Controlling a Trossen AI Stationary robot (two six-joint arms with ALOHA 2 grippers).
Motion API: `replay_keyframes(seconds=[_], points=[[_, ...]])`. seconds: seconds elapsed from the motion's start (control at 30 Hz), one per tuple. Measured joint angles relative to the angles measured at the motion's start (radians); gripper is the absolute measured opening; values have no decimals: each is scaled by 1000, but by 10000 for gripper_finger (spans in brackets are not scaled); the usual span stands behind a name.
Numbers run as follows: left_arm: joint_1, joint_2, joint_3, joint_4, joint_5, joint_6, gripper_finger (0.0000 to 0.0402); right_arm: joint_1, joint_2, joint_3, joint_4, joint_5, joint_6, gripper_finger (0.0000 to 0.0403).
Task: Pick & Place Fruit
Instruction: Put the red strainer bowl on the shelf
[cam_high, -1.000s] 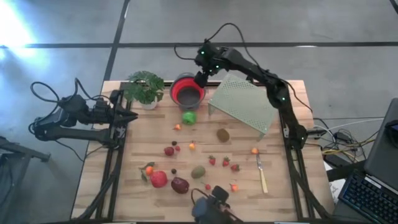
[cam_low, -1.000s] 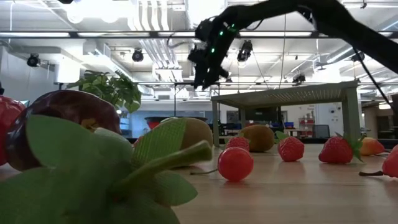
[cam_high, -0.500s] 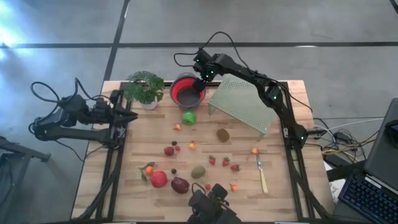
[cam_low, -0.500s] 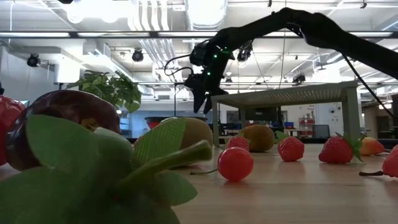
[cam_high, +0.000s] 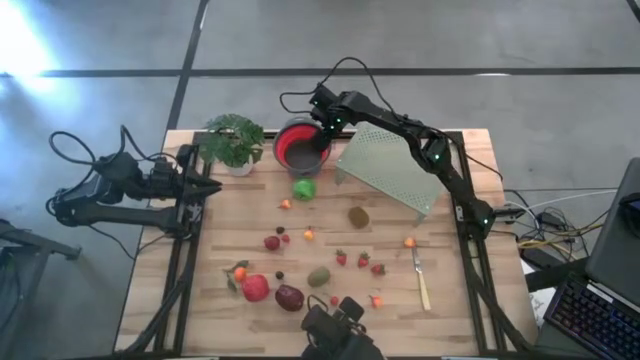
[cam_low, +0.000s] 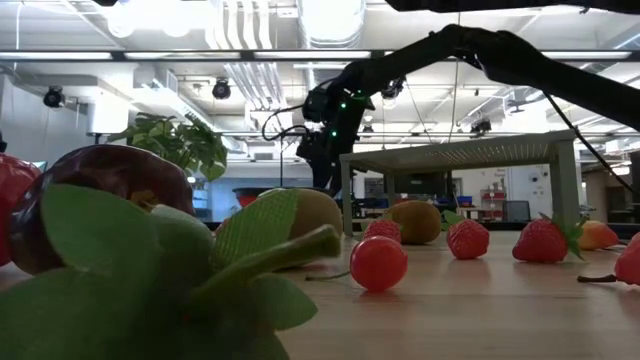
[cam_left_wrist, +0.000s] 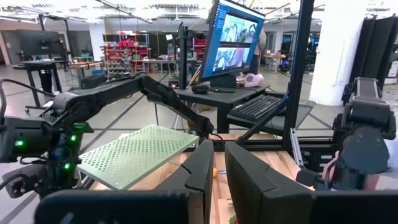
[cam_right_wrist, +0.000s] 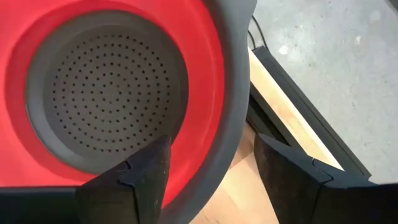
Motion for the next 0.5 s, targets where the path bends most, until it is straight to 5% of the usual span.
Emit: replay_keyframes(seconds=[0.2, 0.5], points=[[0, 0, 0, 0, 0, 0, 46, -2, 0, 0, -4, 0, 11, 177], [0, 0, 0, 0, 0, 0, 46, -5, -1, 0, -1, -4, 12, 40]])
